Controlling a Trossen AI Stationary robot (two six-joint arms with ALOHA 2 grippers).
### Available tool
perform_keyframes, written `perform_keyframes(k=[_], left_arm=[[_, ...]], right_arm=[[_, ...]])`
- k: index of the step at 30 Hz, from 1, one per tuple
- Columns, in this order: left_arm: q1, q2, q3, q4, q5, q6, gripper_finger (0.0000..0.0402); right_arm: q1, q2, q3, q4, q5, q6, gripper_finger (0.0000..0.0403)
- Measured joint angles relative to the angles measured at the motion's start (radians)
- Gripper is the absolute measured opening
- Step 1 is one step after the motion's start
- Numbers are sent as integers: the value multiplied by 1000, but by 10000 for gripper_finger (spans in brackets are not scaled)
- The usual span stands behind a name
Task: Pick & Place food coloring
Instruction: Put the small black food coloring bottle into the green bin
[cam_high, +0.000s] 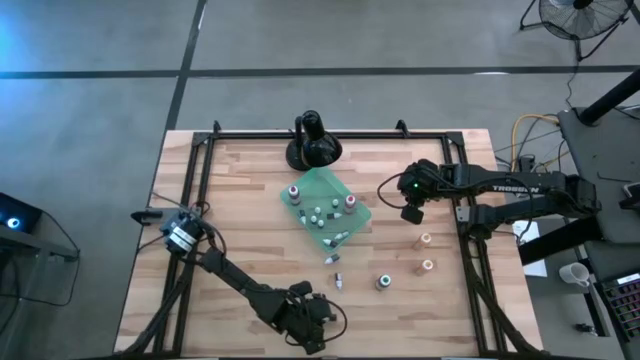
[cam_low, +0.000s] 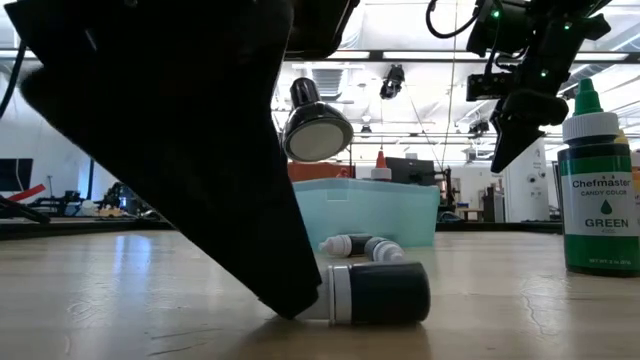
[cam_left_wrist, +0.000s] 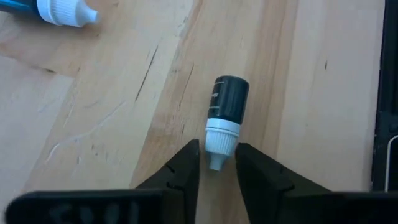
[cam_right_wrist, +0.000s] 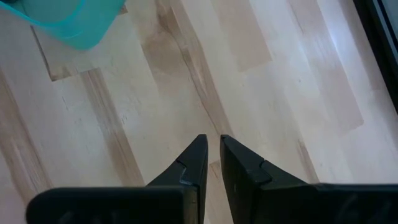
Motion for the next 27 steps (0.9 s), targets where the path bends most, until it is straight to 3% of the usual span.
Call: perform_keyframes(k=[8,21,27], left_arm=[[0,0,0,6,-7,68,139],[5,30,0,110,-23,152,140],[5,31,3,67,-22,178,130]], right_arm=[[0,0,0,0,0,0,38],[0,0,0,-2,-1,4,38],[0,0,0,-2,-1,5,38]])
